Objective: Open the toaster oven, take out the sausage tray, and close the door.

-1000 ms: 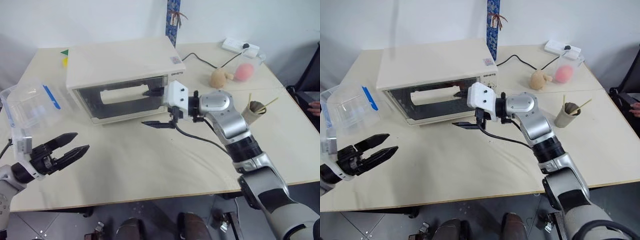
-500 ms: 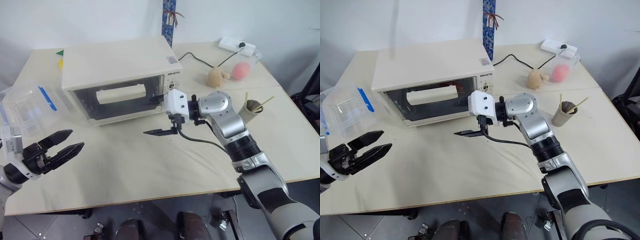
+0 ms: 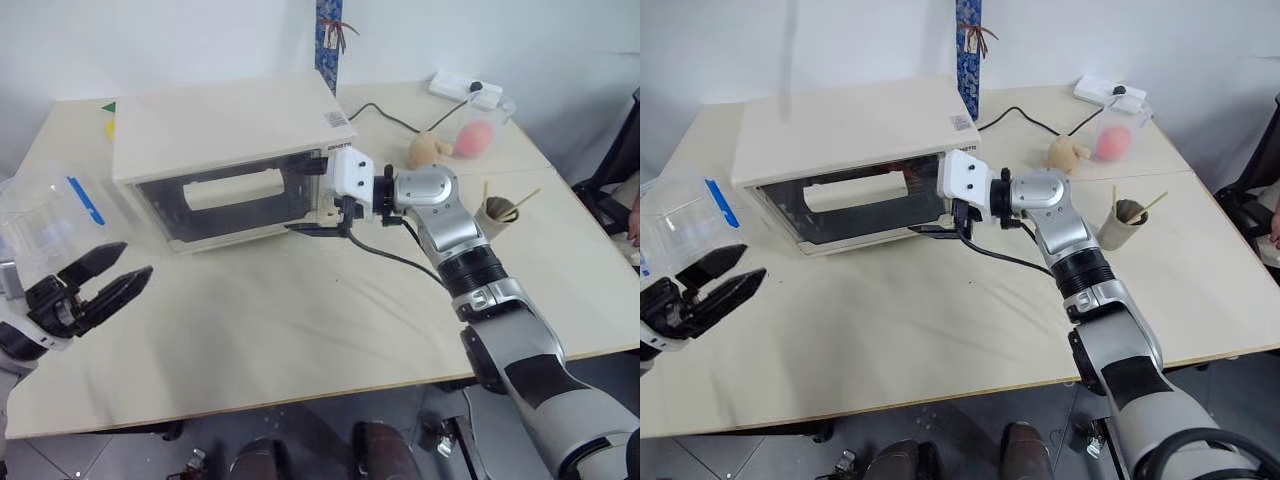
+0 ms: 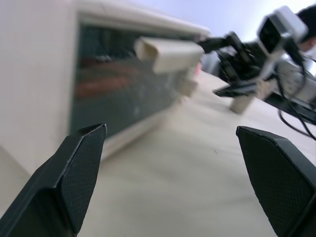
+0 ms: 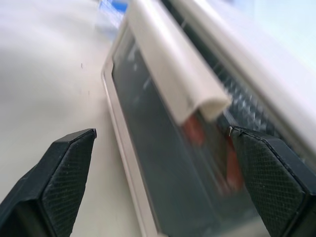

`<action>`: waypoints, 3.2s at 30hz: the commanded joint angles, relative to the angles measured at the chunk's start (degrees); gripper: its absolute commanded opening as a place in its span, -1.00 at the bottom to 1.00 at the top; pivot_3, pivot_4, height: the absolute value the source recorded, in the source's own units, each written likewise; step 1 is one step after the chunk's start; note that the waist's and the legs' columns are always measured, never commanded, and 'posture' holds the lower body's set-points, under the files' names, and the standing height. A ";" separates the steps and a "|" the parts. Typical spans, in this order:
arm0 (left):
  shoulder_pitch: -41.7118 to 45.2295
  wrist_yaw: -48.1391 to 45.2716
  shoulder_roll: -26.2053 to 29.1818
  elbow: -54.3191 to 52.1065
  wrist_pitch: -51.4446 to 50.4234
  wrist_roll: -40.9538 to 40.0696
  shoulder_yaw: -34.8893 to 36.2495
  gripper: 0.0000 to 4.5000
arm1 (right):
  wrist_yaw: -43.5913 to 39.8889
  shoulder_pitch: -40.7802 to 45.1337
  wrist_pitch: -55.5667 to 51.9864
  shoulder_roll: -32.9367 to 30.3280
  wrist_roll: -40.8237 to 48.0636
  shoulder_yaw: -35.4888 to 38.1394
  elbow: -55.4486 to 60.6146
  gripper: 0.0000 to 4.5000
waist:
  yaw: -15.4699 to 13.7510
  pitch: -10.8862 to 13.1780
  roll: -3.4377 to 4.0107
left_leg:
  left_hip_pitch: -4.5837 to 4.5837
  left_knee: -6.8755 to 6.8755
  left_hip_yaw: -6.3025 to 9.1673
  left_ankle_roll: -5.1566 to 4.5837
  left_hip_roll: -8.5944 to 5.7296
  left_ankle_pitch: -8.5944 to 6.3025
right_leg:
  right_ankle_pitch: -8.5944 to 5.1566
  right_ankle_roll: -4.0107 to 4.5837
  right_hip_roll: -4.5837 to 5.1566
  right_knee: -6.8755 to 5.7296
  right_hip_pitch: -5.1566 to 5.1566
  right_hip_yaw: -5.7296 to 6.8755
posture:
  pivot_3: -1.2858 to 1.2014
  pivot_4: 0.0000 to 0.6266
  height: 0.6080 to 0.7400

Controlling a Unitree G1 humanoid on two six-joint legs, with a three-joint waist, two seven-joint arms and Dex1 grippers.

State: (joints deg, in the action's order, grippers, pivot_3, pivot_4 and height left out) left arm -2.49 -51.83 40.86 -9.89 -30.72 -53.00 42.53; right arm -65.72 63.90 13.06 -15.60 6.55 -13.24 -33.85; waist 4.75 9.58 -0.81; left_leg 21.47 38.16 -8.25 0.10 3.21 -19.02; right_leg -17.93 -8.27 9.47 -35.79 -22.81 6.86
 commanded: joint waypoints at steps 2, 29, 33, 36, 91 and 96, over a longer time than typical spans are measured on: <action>0.22 1.69 -0.01 0.16 0.70 -1.39 2.57 0.99 | -3.89 -2.83 -5.71 -0.84 4.97 0.47 12.64 1.00 | -0.02 -0.01 -0.02 | 0.00 -0.01 0.02 0.00 0.00 0.00 | 0.00 0.00 0.00 -0.02 0.00 0.01 | 0.03 -0.52 1.00; 2.21 1.05 0.08 1.03 0.54 -1.46 1.55 0.99 | -2.35 5.43 4.44 3.75 -2.05 -0.02 -7.39 1.00 | 0.58 0.07 0.07 | -0.03 -0.01 -0.09 0.04 0.06 -0.01 | 0.00 0.00 -0.07 -0.06 -0.03 0.01 | 0.03 -0.52 1.00; 1.94 1.25 -0.01 0.91 0.50 -1.52 1.69 0.99 | -6.39 4.42 2.51 3.98 0.20 -0.37 -2.15 1.00 | 0.55 0.13 0.07 | -0.02 0.00 -0.09 0.04 0.05 -0.01 | 0.00 0.00 -0.07 -0.06 -0.03 -0.01 | 0.03 -0.52 1.00; 2.00 1.36 0.10 1.27 0.74 -1.41 1.95 0.99 | -9.40 2.50 -0.69 3.23 1.85 -0.88 3.41 1.00 | 0.82 0.17 0.09 | -0.03 -0.04 -0.08 0.05 0.08 -0.02 | 0.00 0.00 -0.09 -0.06 -0.04 0.00 | 0.03 -0.52 1.00; 22.95 -16.10 11.06 23.02 -2.70 11.61 -21.02 -0.98 | 0.65 -28.97 -32.44 -16.05 -3.25 -5.74 46.79 1.00 | -0.46 0.21 -0.03 | 0.09 0.05 -0.55 0.17 0.12 -0.09 | 0.00 0.00 -0.19 -0.19 -0.36 0.03 | 0.03 -0.52 1.00; 22.01 -17.57 11.16 22.46 -2.47 13.25 -22.51 -0.98 | -1.68 -33.51 -36.43 -23.18 -1.88 -4.41 51.28 1.00 | -1.18 0.22 -0.05 | 0.10 0.08 -0.57 0.16 0.12 -0.09 | 0.00 0.00 -0.19 -0.17 -0.36 0.03 | 0.03 -0.52 1.00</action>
State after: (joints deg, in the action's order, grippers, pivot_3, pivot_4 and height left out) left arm 19.84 -68.42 50.84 13.88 -33.35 -40.27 20.00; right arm -66.32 30.97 -21.82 -36.86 3.39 -19.54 14.04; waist 3.57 9.80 -0.86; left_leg 21.56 38.24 -8.84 0.26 3.33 -19.11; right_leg -17.93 -8.26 9.28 -35.96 -23.17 6.88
